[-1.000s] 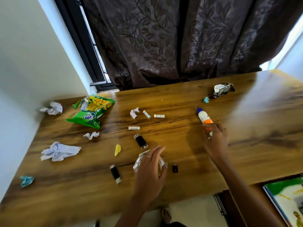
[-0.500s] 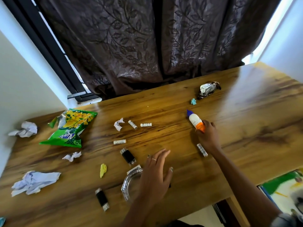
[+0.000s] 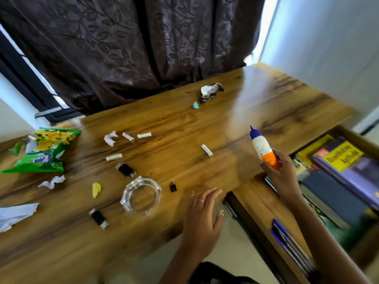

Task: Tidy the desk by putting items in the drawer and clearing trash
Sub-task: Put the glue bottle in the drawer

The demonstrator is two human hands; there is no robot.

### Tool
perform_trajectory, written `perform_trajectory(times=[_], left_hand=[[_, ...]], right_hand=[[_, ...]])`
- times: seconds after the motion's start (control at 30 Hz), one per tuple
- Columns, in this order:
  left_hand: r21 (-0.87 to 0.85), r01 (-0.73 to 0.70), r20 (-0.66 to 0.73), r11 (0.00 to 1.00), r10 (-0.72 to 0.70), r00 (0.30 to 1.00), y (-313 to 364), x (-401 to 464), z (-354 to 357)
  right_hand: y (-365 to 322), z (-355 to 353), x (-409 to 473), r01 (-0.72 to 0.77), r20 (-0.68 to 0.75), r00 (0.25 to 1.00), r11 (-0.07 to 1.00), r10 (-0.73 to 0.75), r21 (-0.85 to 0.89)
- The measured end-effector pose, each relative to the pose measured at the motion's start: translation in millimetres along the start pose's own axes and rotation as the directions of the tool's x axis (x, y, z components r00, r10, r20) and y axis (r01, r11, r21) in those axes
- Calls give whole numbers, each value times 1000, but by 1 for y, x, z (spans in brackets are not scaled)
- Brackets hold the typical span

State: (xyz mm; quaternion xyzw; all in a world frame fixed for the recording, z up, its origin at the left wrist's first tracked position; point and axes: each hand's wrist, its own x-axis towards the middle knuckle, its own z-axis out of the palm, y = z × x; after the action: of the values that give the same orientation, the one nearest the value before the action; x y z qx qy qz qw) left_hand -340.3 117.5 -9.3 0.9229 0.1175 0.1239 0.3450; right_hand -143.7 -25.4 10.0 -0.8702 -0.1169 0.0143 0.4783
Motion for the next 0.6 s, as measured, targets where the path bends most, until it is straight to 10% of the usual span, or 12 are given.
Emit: perform_trajectory(times=[0.33,0.6], left_hand=[[-64,-47,312,997,65,948,77,-62,93],[172,-41,470,984,-45,882,104,-61,148]], right_hand=[[98,-94,-101,-165,-32,986,968,162,-187],[163,-98,-97,-226,215,905,843,367,-489]])
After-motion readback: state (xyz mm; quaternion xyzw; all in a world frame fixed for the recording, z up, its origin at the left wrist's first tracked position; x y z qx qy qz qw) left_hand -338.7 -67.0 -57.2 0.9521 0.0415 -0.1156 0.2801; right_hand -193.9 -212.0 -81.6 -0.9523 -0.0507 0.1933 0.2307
